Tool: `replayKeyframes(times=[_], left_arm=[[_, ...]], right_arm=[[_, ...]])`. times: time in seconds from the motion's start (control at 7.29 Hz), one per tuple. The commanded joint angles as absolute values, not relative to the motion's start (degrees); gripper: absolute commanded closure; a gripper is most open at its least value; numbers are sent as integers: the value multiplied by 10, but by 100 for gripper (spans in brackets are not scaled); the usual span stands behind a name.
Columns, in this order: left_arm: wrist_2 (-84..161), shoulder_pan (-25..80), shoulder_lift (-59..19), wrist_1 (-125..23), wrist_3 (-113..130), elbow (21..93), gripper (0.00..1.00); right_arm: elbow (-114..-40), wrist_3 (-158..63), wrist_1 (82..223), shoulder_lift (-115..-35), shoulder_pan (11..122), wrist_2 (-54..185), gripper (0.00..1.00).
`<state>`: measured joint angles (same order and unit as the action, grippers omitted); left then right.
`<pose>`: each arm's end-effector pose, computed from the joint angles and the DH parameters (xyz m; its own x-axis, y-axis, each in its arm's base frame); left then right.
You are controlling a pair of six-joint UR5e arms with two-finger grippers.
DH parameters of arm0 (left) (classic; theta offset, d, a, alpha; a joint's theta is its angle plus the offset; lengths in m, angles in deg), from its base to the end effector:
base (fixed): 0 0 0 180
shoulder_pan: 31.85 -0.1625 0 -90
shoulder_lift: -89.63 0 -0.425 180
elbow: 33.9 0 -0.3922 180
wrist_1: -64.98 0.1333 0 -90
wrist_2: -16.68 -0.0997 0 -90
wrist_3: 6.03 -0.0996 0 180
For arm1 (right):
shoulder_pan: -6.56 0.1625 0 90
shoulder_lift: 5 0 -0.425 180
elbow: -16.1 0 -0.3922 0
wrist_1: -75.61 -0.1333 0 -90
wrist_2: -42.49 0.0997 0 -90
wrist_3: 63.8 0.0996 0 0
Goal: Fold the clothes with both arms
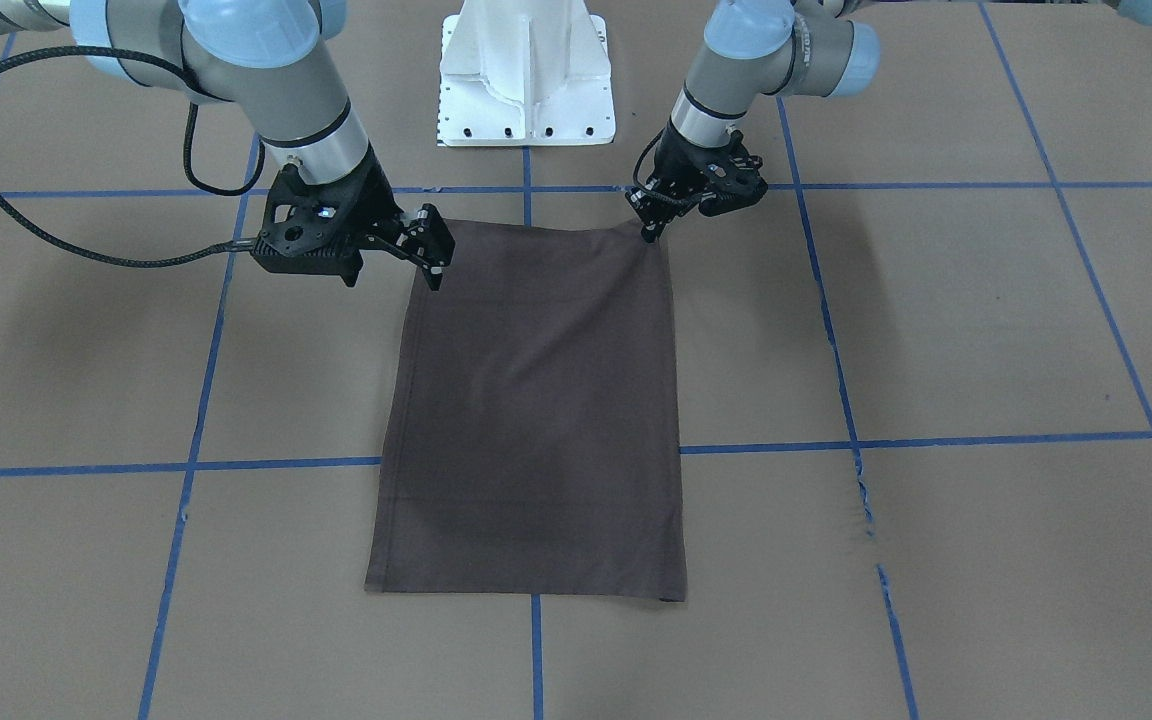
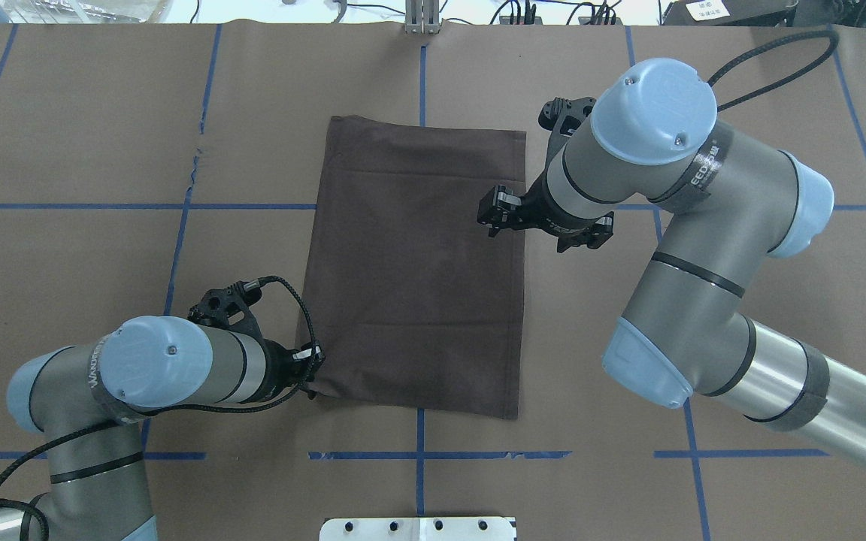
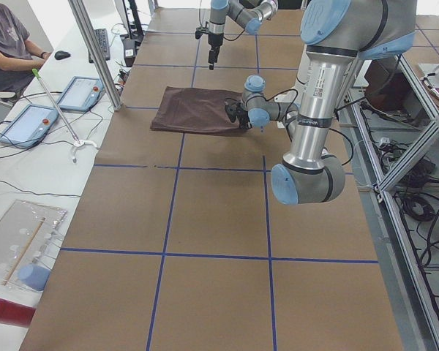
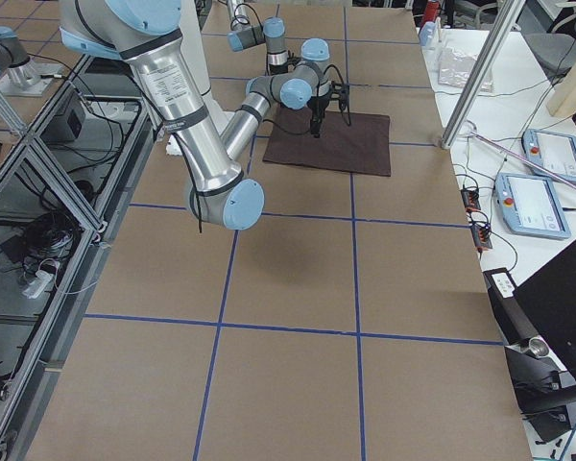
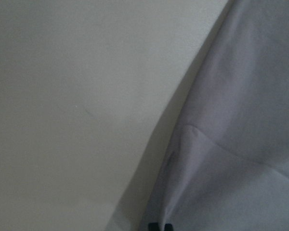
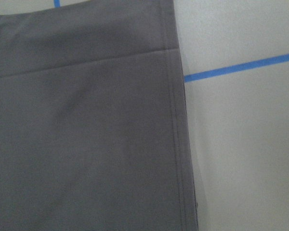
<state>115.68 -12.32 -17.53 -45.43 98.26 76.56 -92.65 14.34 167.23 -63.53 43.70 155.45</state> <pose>0.5000 -0.3023 0.2967 0.4329 -0.4122 -0.8016 0.3219 0.9014 -0.2897 -0.4273 -0.4421 0.2094 0.5822 0.2036 0.7871 -0.2074 0.9733 -0.0983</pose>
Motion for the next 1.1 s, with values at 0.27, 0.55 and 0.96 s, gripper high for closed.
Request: replayKeyframes(times=[0.27,0.55,0.96], left_arm=[[1163,-123,-177,-437,975,785,100],[1162,-124,-179,-438,975,783,100],[1162,-125,-181,-437,976,784,100]], right_arm=[[-963,406,1673,-669,296,1433,0],[-946,486,1681,-665,236,1417,0],[-896,475,1679,-661,217,1394,0]])
